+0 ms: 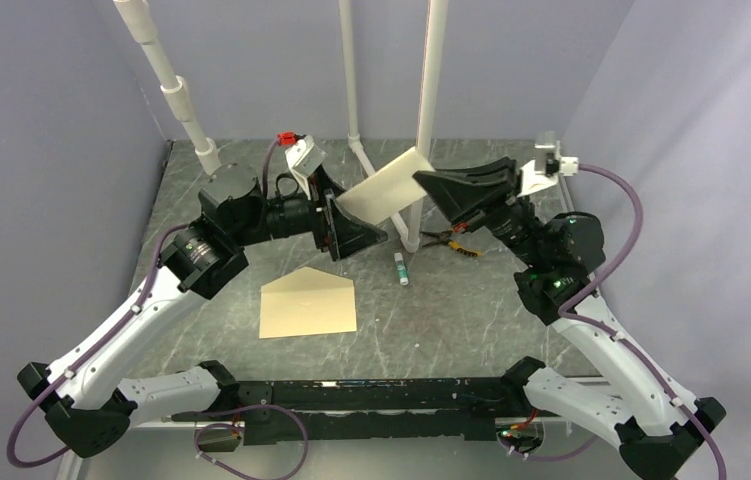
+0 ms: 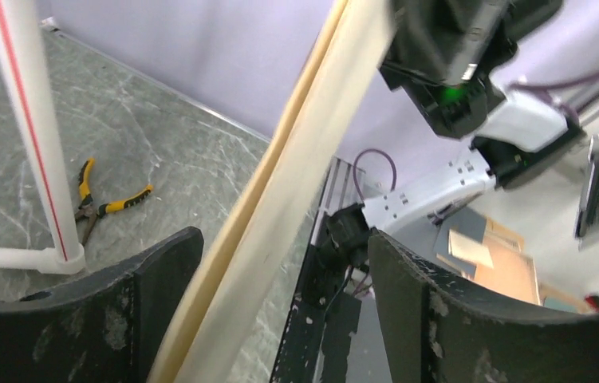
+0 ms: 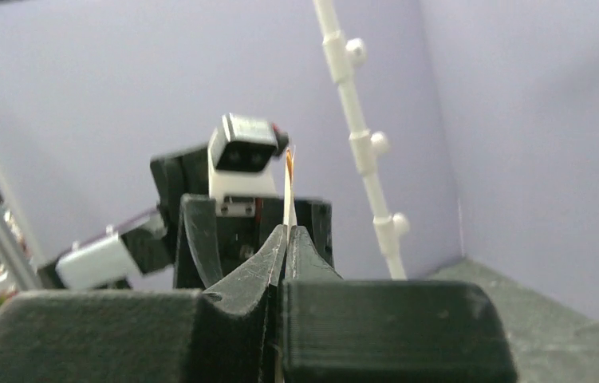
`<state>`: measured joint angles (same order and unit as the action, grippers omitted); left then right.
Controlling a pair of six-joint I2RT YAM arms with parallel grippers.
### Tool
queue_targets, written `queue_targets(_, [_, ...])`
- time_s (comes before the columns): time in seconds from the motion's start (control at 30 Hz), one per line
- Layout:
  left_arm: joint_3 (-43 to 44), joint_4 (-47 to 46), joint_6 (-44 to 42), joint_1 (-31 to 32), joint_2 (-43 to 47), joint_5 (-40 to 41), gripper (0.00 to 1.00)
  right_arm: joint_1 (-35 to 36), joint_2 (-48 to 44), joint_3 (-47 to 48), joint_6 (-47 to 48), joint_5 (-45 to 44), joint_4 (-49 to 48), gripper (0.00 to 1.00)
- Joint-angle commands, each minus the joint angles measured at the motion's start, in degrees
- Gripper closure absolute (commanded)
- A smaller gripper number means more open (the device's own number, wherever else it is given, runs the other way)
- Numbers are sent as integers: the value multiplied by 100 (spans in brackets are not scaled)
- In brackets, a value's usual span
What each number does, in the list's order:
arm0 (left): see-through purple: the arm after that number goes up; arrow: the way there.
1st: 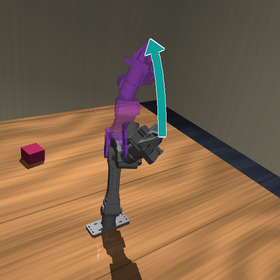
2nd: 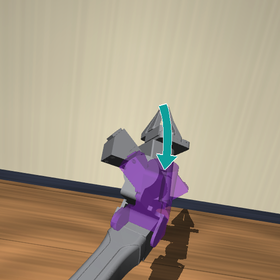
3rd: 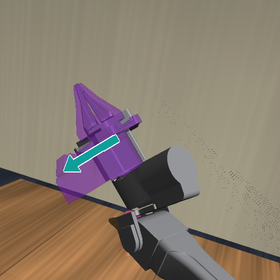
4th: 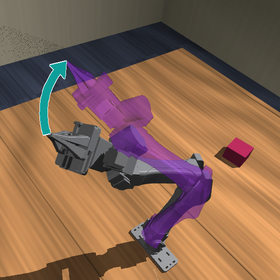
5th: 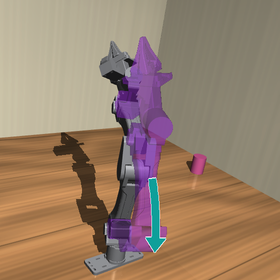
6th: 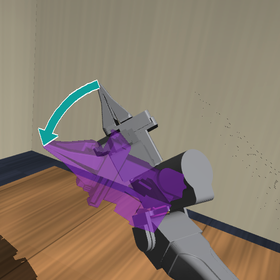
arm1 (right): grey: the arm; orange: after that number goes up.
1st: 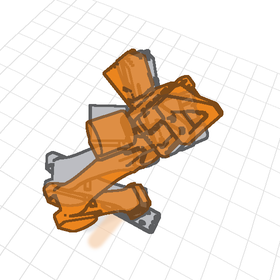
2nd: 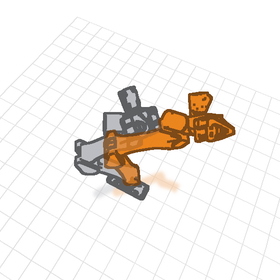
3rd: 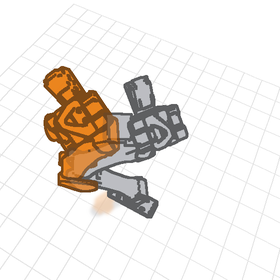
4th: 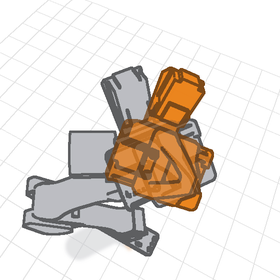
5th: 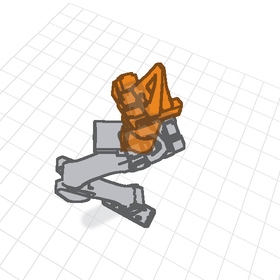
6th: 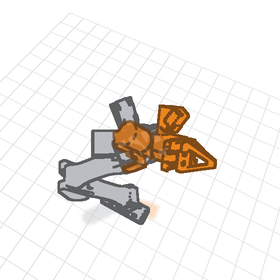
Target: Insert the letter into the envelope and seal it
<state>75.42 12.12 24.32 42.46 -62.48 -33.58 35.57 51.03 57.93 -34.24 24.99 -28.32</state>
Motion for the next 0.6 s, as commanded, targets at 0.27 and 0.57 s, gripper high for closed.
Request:
queue_targets(0.27, [-819,-2079,1394,-80,763,943,29,2,-167,-472,-775,-1488,-1962,100])
queue_targets(0.57, [-1474,-3334,1968,-97,869,1018,53,2,-159,-816,-1187,-1753,-2337,100])
